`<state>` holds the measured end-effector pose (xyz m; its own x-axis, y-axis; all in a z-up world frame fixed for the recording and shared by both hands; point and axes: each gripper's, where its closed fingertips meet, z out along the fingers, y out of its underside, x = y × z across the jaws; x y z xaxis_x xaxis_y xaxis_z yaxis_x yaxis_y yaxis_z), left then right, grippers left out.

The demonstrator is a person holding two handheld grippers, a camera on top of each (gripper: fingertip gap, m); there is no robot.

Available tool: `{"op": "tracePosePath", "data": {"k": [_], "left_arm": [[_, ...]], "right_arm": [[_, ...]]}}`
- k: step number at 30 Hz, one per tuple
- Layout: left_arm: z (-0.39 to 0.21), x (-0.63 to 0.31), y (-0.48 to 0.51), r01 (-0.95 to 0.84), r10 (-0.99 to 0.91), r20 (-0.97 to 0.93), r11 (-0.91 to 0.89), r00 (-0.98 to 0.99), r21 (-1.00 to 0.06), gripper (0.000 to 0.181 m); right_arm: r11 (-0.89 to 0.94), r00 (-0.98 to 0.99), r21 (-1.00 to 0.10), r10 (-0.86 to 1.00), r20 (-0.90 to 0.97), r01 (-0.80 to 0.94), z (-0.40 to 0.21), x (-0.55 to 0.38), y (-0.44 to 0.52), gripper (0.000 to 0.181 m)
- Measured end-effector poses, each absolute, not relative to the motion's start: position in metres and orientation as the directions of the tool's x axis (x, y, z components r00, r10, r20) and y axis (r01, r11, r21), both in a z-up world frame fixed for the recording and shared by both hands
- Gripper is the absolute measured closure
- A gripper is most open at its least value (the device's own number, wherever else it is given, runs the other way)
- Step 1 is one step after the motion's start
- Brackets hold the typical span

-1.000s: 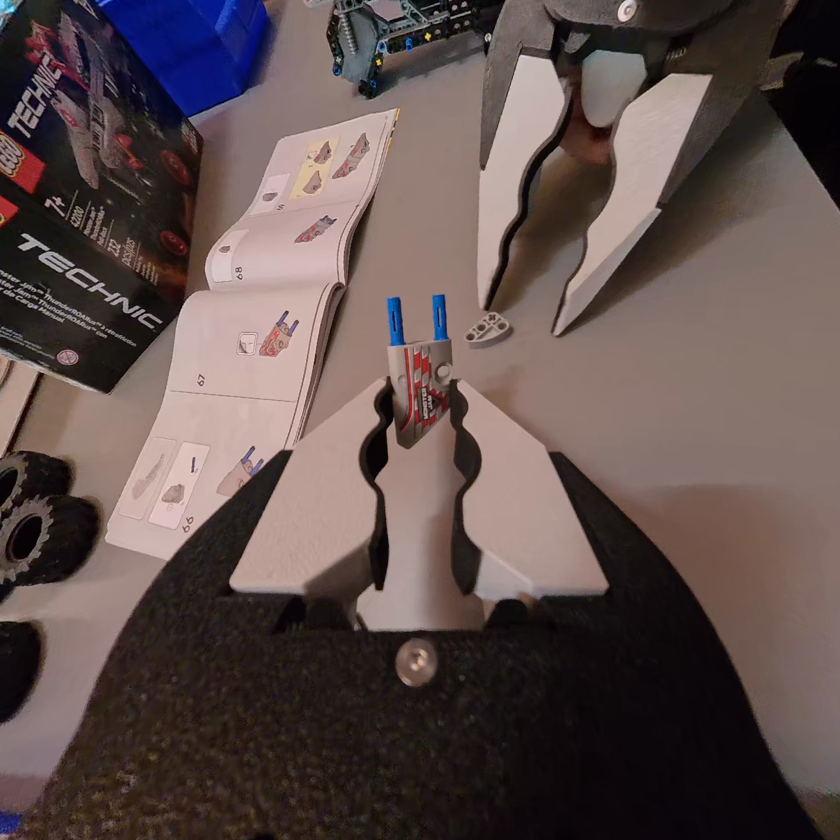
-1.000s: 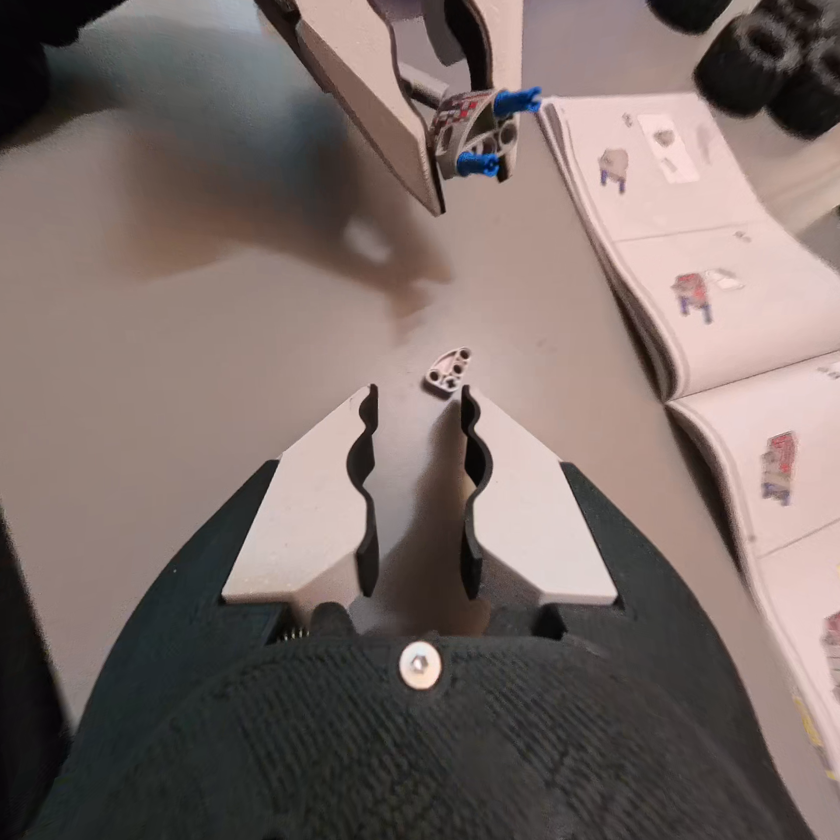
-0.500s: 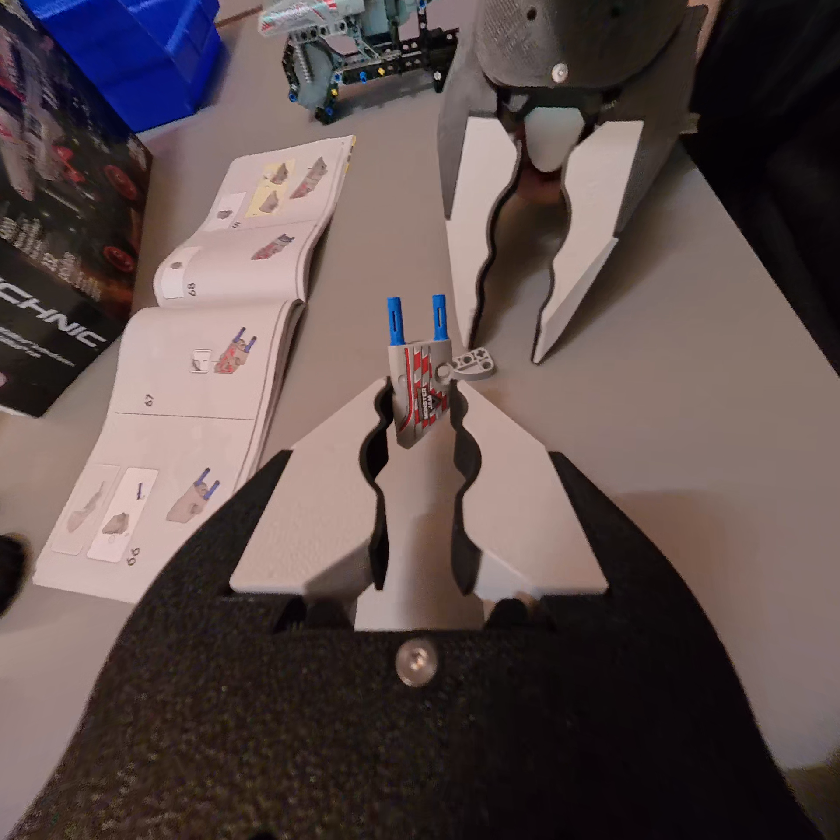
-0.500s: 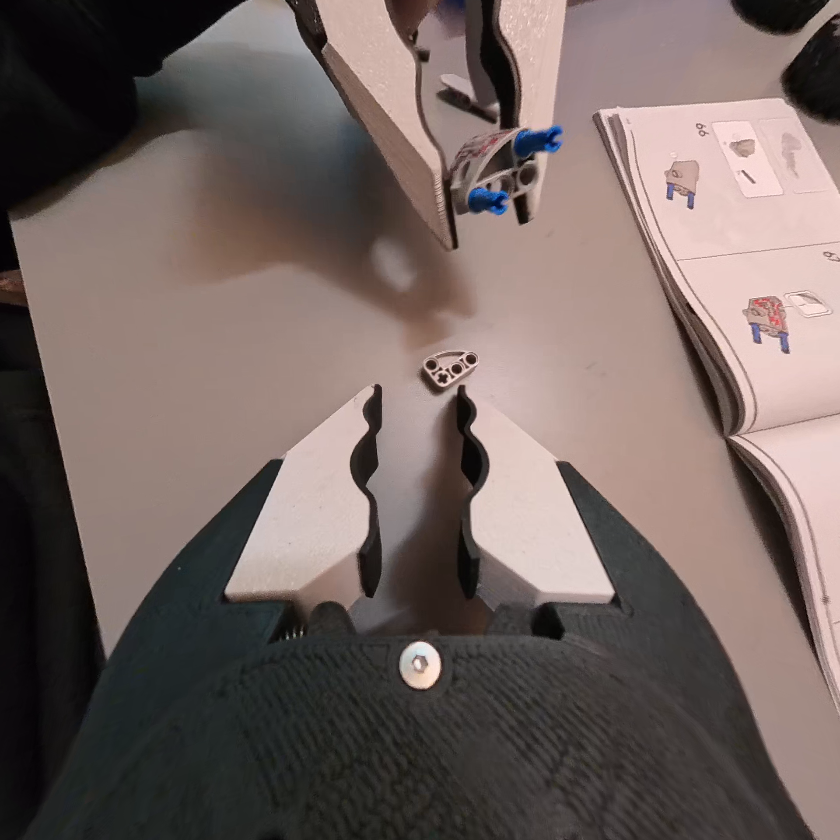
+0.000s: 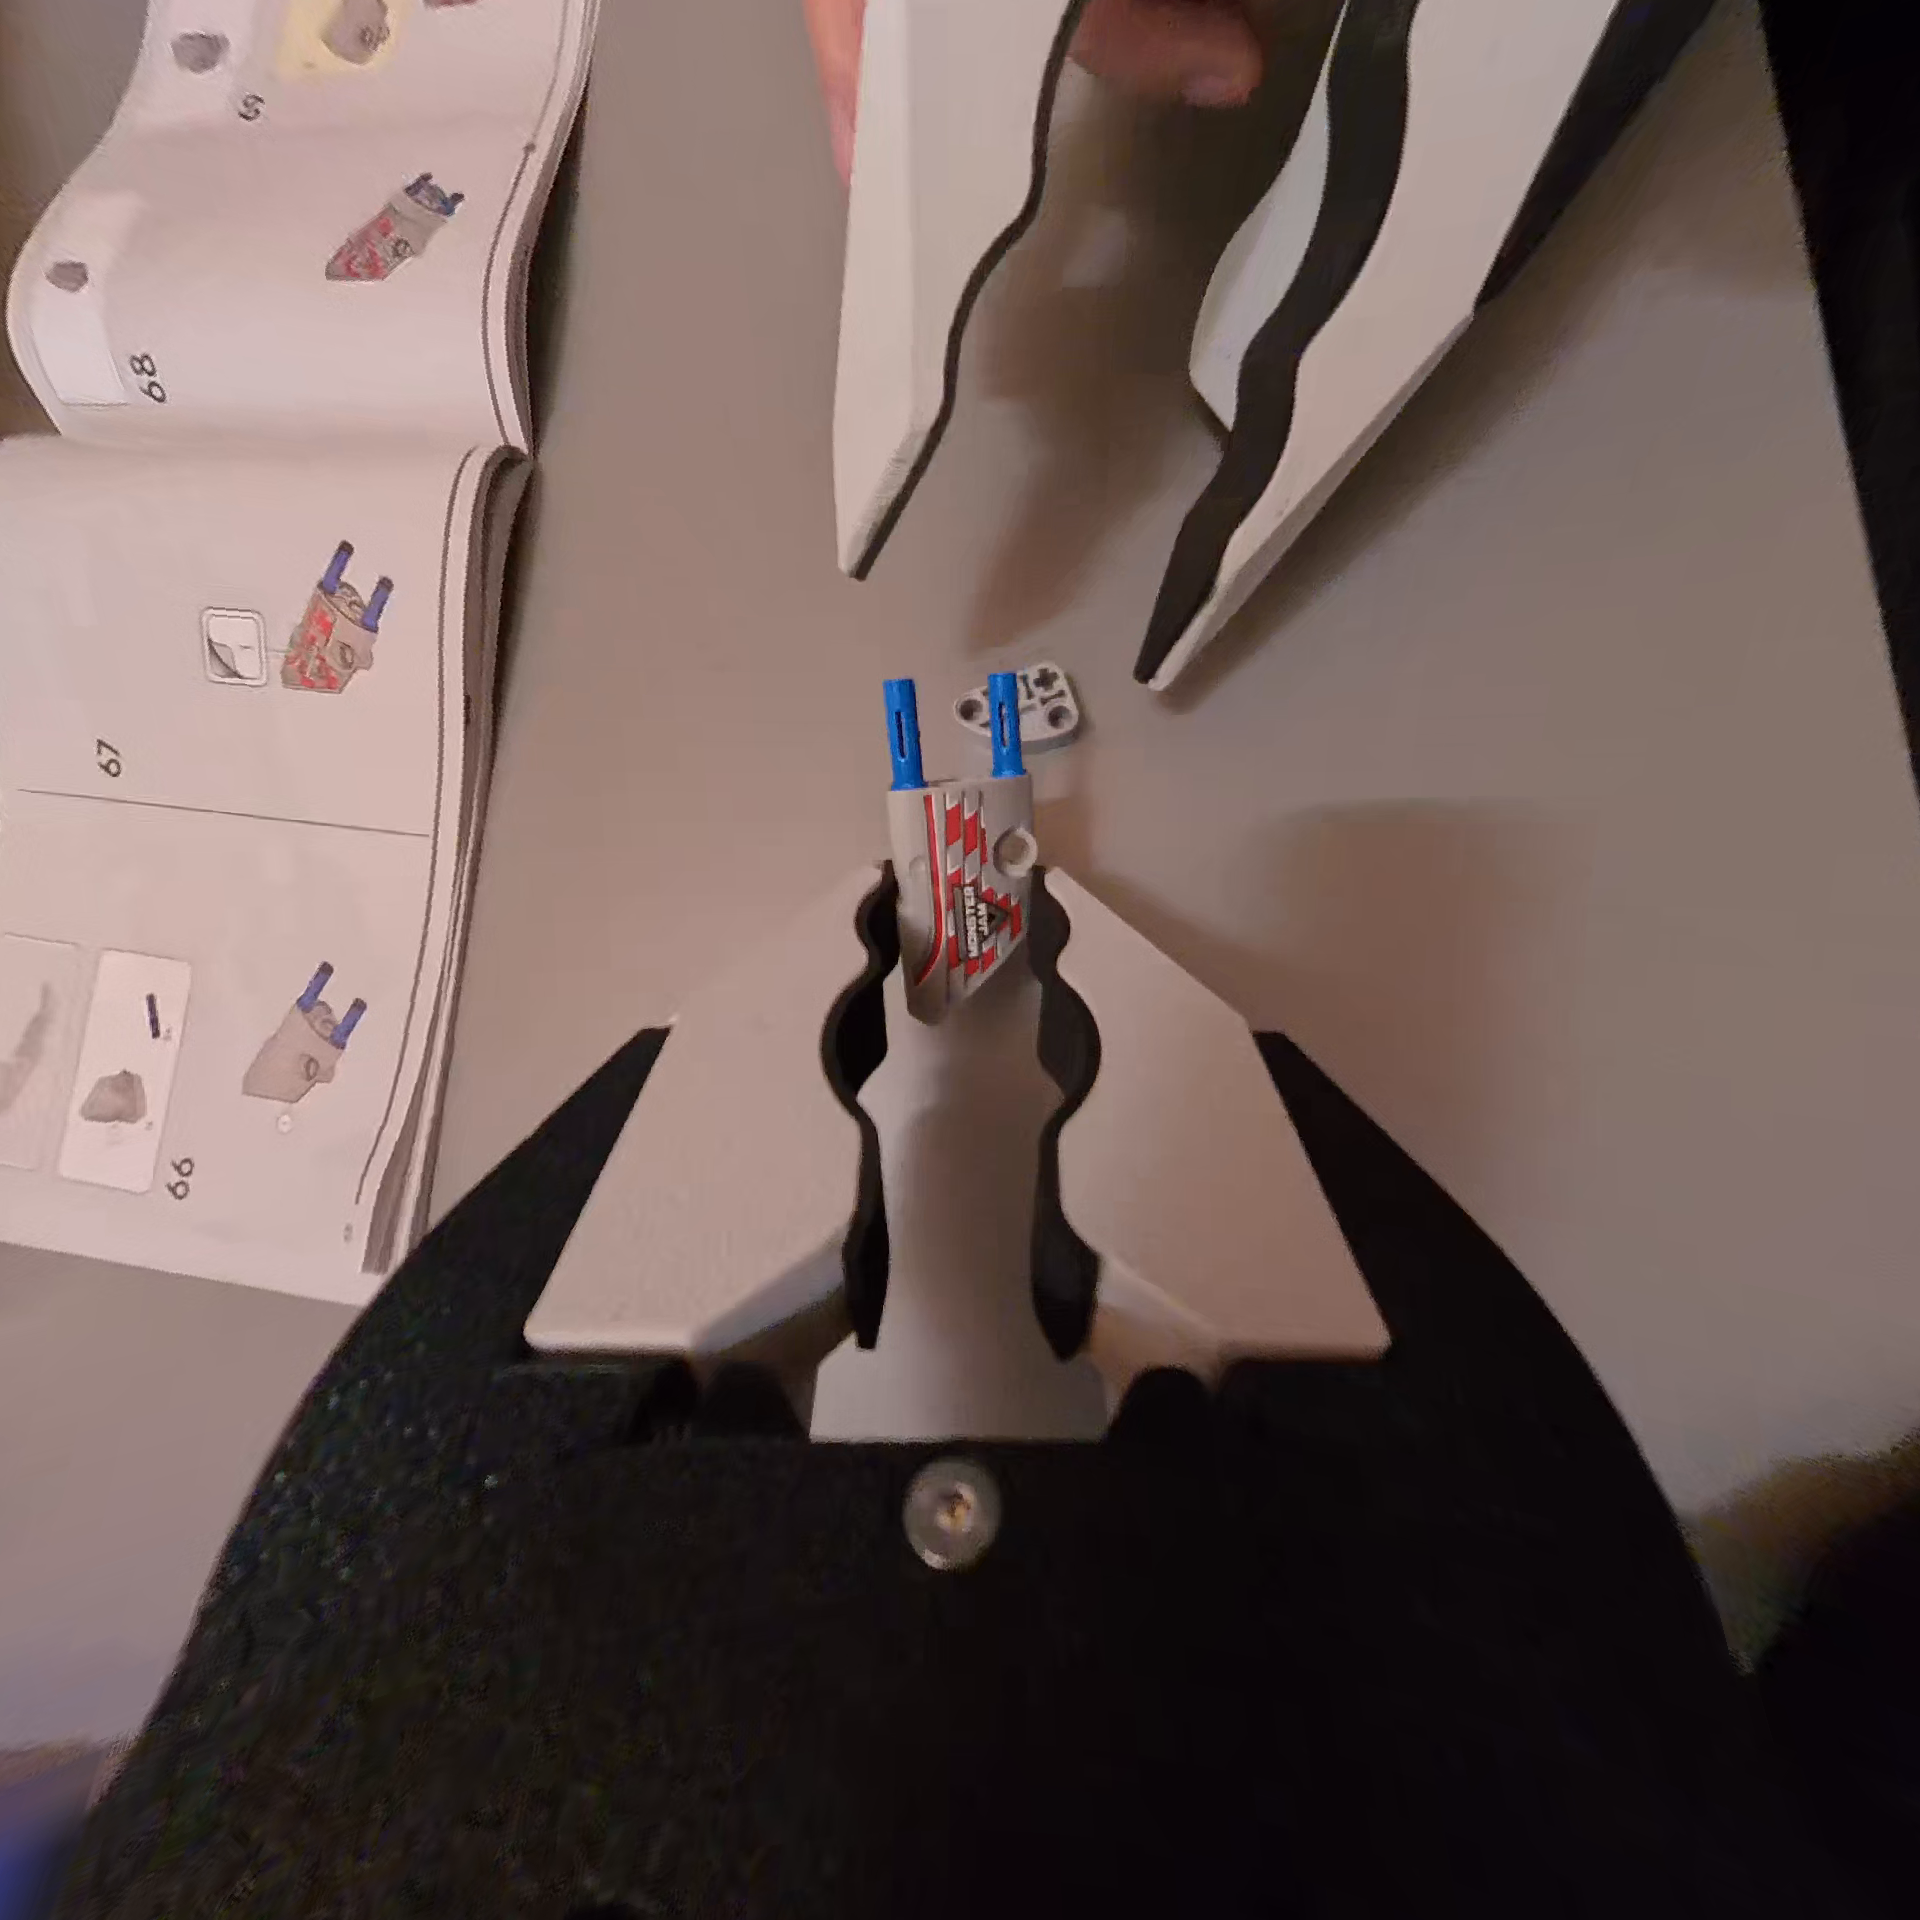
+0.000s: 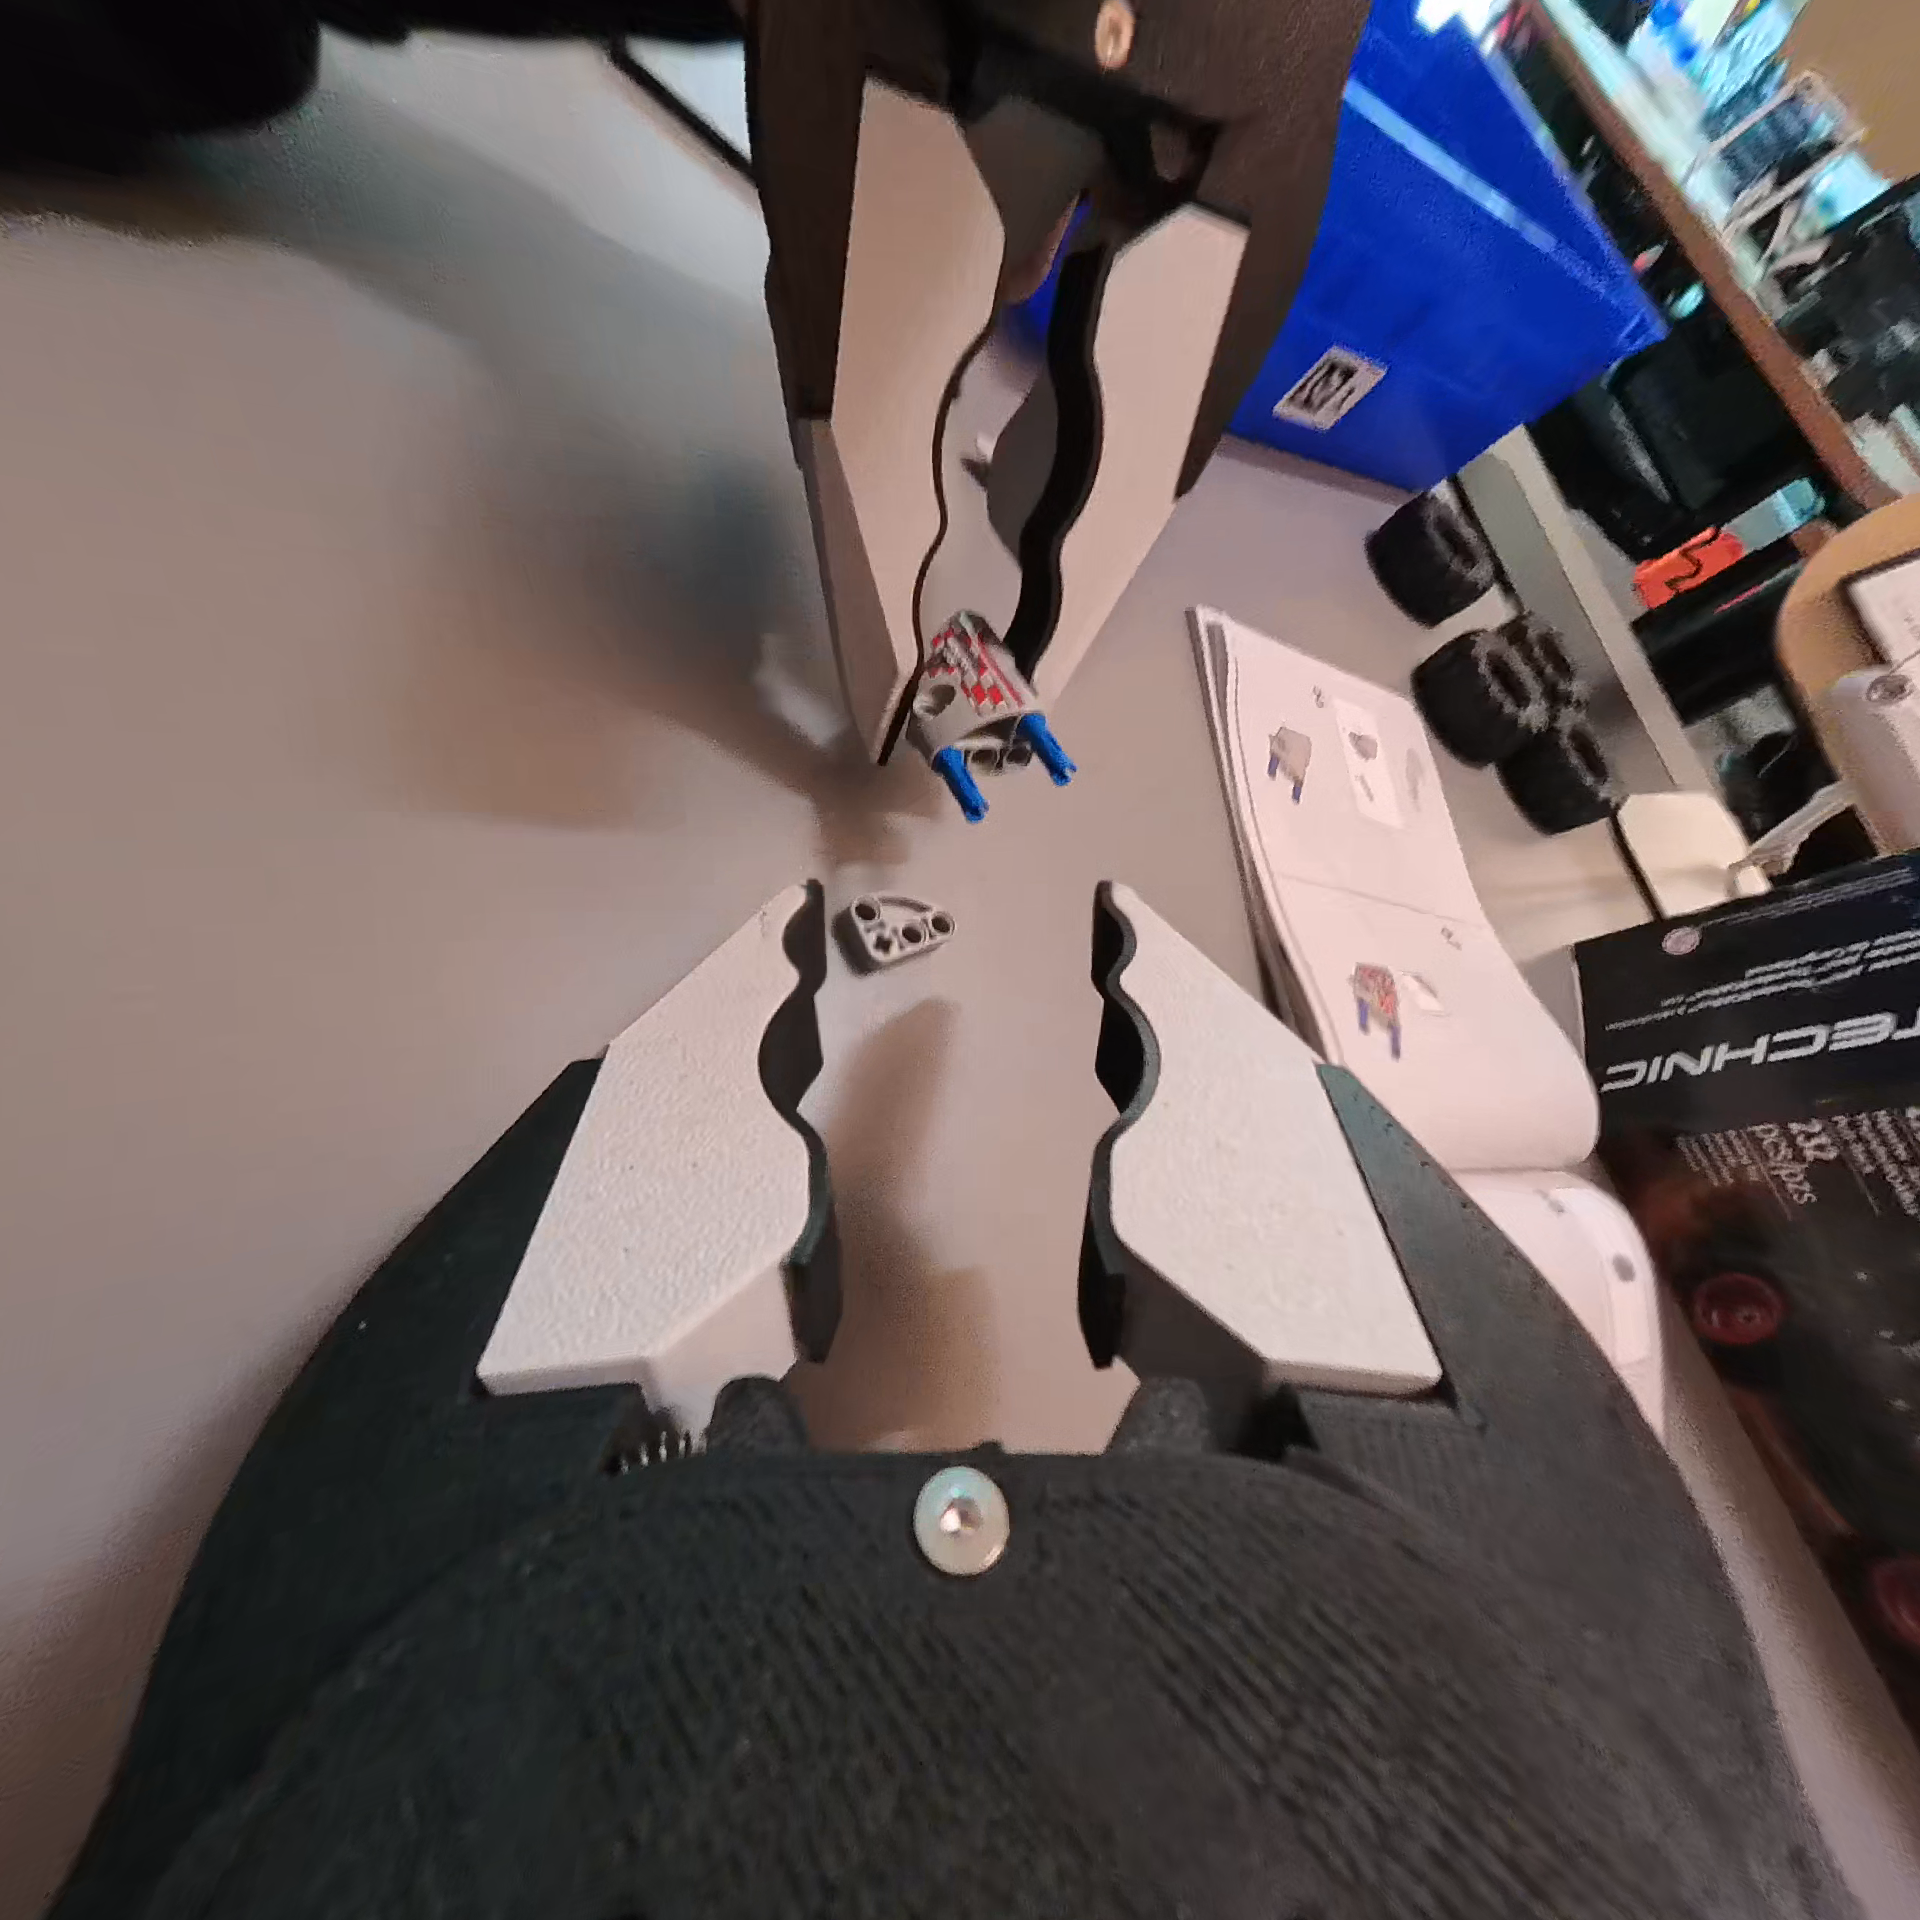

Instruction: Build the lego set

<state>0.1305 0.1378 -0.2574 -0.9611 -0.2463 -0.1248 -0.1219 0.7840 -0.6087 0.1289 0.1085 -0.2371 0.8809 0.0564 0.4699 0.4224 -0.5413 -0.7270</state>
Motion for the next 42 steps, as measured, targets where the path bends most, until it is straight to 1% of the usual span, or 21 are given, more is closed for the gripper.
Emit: {"op": "tracePosePath", "data": {"k": [2, 4, 7, 9, 11, 13, 17, 21, 27, 30, 32, 34, 37, 40, 42], "left_arm": [[-0.258, 0.134, 0.139, -0.103, -0.243, -0.151, 0.786, -0.958, -0.61, 0.16], [-0.258, 0.137, 0.14, -0.089, -0.247, -0.17, 0.774, -0.954, -0.627, 0.16], [-0.253, 0.139, 0.139, -0.045, -0.233, -0.198, 0.748, -0.952, -0.662, 0.16], [-0.245, 0.137, 0.134, -0.012, -0.221, -0.205, 0.708, -0.953, -0.706, 0.161], [-0.237, 0.136, 0.131, 0.01, -0.219, -0.209, 0.667, -0.953, -0.745, 0.161], [-0.232, 0.136, 0.13, 0.03, -0.219, -0.219, 0.638, -0.951, -0.77, 0.161], [-0.225, 0.134, 0.128, 0.043, -0.214, -0.204, 0.583, -0.955, -0.811, 0.161], [-0.226, 0.133, 0.127, 0.046, -0.206, -0.198, 0.572, -0.958, -0.819, 0.161], [-0.237, 0.13, 0.134, 0.007, -0.204, -0.169, 0.618, -0.964, -0.786, 0.161], [-0.244, 0.129, 0.134, -0.048, -0.214, -0.12, 0.644, -0.969, -0.763, 0.161], [-0.252, 0.129, 0.136, -0.092, -0.228, -0.089, 0.675, -0.97, -0.732, 0.161], [-0.257, 0.129, 0.137, -0.12, -0.243, -0.077, 0.701, -0.967, -0.703, 0.16], [-0.262, 0.129, 0.134, -0.154, -0.254, -0.052, 0.722, -0.966, -0.675, 0.161], [-0.265, 0.129, 0.131, -0.164, -0.256, -0.043, 0.729, -0.966, -0.664, 0.16], [-0.267, 0.128, 0.131, -0.168, -0.253, -0.034, 0.732, -0.967, -0.66, 0.16]], "right_arm": [[-0.582, 0.895, -0.712, 0.065, 0.441, 0.393, -0.247, 0.132, 0.104, 0.129], [-0.594, 0.927, -0.728, 0.087, 0.364, 0.342, -0.252, 0.13, 0.103, 0.13], [-0.592, 0.961, -0.762, 0.091, 0.262, 0.263, -0.256, 0.132, 0.106, 0.138], [-0.632, 0.981, -0.751, 0.101, 0.165, 0.191, -0.263, 0.132, 0.104, 0.144], [-0.631, 0.99, -0.764, 0.108, 0.086, 0.135, -0.263, 0.127, 0.107, 0.148], [-0.622, 0.992, -0.775, 0.108, 0.059, 0.114, -0.262, 0.122, 0.11, 0.151], [-0.639, 0.991, -0.758, 0.098, 0.09, 0.132, -0.266, 0.125, 0.111, 0.159], [-0.628, 0.982, -0.754, 0.124, 0.145, 0.191, -0.265, 0.123, 0.112, 0.164], [-0.611, 0.969, -0.753, 0.133, 0.208, 0.246, -0.261, 0.128, 0.108, 0.165], [-0.576, 0.942, -0.749, 0.13, 0.31, 0.327, -0.25, 0.131, 0.108, 0.165], [-0.579, 0.905, -0.711, 0.126, 0.406, 0.4, -0.245, 0.135, 0.107, 0.165], [-0.615, 0.857, -0.638, 0.13, 0.498, 0.464, -0.246, 0.14, 0.103, 0.165], [-0.706, 0.742, -0.438, 0.185, 0.644, 0.556, -0.252, 0.15, 0.095, 0.165], [-0.754, 0.668, -0.284, 0.263, 0.696, 0.592, -0.261, 0.153, 0.089, 0.165], [-0.754, 0.573, -0.161, 0.322, 0.754, 0.636, -0.261, 0.157, 0.088, 0.164]]}}
